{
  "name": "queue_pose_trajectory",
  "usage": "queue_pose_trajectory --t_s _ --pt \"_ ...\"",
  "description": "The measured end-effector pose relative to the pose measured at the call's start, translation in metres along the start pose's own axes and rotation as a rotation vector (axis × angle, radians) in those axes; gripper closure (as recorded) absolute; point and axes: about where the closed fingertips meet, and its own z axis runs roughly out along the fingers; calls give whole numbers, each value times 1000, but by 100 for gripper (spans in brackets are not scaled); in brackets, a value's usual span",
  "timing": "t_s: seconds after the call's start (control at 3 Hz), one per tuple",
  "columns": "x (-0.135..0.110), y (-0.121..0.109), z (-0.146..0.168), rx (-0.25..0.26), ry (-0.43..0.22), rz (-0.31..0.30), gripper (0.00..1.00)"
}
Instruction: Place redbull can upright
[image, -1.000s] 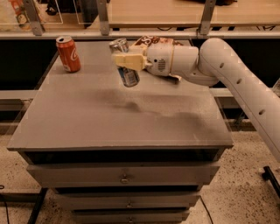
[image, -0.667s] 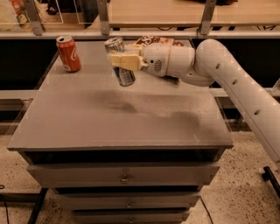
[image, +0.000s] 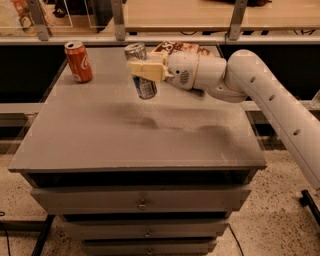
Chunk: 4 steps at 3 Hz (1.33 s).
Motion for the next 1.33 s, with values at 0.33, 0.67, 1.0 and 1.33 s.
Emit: queue_pose_trajectory --t_s 0.33,0.67,1.0,1.33 --pt "-12 2 -23 36 -70 -29 100" --pt "-28 9 -57 83 -93 -75 100" --pt "-39 14 -86 120 -98 -110 100" --pt "-40 13 -87 123 -98 -111 100"
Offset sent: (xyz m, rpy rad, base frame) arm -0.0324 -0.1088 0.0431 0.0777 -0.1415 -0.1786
